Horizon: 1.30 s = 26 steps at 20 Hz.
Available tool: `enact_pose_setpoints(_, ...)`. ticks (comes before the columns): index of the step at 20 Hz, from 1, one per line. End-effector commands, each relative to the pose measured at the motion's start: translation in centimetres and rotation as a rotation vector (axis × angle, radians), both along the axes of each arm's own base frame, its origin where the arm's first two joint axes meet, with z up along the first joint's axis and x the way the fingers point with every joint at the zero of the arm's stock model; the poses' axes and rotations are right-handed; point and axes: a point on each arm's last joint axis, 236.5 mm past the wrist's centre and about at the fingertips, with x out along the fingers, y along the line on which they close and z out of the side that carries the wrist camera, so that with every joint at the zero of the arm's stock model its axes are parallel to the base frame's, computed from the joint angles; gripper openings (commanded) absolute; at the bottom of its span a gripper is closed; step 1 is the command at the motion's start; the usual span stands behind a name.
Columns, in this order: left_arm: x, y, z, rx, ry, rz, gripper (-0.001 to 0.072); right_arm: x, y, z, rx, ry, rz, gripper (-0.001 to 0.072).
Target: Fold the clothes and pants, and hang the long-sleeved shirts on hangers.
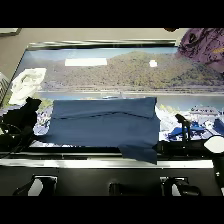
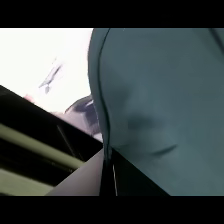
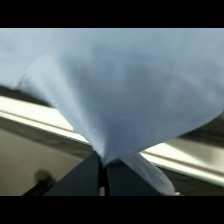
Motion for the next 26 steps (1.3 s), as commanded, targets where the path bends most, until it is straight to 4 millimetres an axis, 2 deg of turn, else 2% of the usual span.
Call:
enact_pose_setpoints(1,3.6,1.1,1.7,0.107,-0.134,0.010,0.0017,3.6,-1.8,1.5,-0.076,-0.094,-0.002,0.0024)
enact_pose_setpoints(4,8.0,1.8,2.6,0.163,-0.223,-0.001,0.0017,8.1,-2.4,1.1,-0.079,-0.099,0.030,0.0024)
enact_pose_setpoints(7,11.4,1.9,1.1,0.185,-0.241,-0.016,0.0017,12.6,-2.3,-0.2,-0.041,-0.111,0.016,0.0025)
enact_pose_setpoints(11,15.5,1.5,-1.1,0.191,-0.230,-0.048,0.0017,17.4,-3.0,-2.0,-0.038,-0.112,0.009,0.0025)
enact_pose_setpoints(14,18.9,1.6,-1.3,0.201,-0.245,-0.071,0.0017,21.4,-4.0,-2.3,-0.060,-0.144,-0.006,0.0025)
enact_pose_setpoints(17,21.9,1.7,-1.5,0.212,-0.258,-0.109,0.0017,24.4,-4.5,-3.0,-0.061,-0.149,-0.006,0.0025)
enact_pose_setpoints(22,24.5,1.9,-3.2,0.205,-0.243,-0.119,0.0018,28.4,-4.1,-4.4,-0.068,-0.167,0.011,0.0026)
enact_pose_setpoints(24,24.8,1.6,-4.1,0.199,-0.227,-0.126,0.0018,28.9,-3.1,-5.7,-0.074,-0.148,0.037,0.0026)
enact_pose_setpoints(26,24.7,1.0,-5.3,0.187,-0.199,-0.143,0.0018,28.9,-3.4,-7.5,-0.115,-0.110,0.028,0.0026)
